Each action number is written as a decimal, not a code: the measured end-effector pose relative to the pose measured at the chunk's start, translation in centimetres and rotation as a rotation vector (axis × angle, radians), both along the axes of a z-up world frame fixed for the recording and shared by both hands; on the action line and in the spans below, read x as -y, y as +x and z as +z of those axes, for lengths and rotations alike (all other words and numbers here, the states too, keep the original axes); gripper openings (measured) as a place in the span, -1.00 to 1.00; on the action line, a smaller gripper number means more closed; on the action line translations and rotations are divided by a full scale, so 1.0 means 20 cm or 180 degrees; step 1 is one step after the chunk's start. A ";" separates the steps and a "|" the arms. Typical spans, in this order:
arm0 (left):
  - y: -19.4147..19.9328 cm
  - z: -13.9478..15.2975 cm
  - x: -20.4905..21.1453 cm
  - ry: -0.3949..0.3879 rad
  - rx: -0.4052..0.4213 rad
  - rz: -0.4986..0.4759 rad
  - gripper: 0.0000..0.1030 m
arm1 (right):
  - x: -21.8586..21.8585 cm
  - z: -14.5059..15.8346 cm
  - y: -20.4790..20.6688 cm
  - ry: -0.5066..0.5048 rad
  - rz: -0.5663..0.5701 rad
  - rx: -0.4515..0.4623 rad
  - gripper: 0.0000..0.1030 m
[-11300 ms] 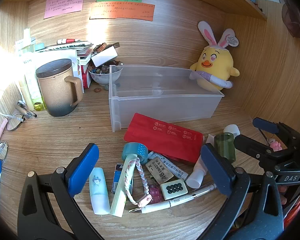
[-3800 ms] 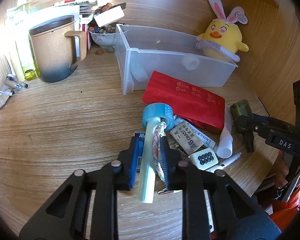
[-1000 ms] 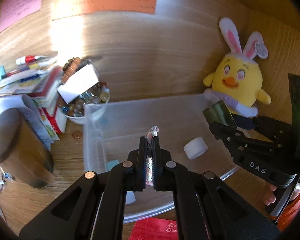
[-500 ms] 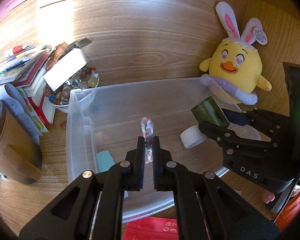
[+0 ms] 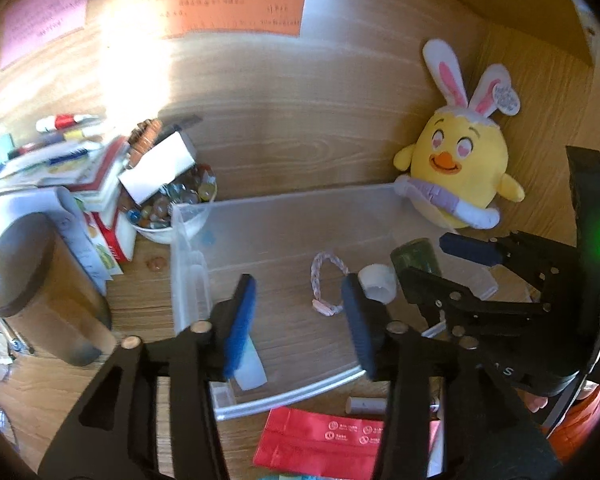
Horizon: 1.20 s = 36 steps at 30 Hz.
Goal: Organize objects
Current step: 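Carry cord and green bottle into the clear box and release both, then grasp the pale stick with the left gripper while the right grasps the white tube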
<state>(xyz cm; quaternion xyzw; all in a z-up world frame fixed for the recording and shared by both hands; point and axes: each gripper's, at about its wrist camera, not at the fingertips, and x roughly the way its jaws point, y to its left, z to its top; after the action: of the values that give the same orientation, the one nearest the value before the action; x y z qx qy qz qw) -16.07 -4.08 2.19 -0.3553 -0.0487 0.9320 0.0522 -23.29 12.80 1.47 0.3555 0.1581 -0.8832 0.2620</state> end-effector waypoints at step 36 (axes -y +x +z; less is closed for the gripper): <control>0.70 -0.30 0.11 0.0001 0.0274 0.0135 0.65 | -0.22 -0.20 0.66 -0.0407 0.0016 0.0325 0.62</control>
<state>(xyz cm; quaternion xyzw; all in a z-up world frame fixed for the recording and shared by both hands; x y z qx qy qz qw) -2.11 -6.21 -3.75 -0.3940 -0.0586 0.9167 0.0303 -10.03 17.18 -2.50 0.3822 0.0887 -0.8715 0.2941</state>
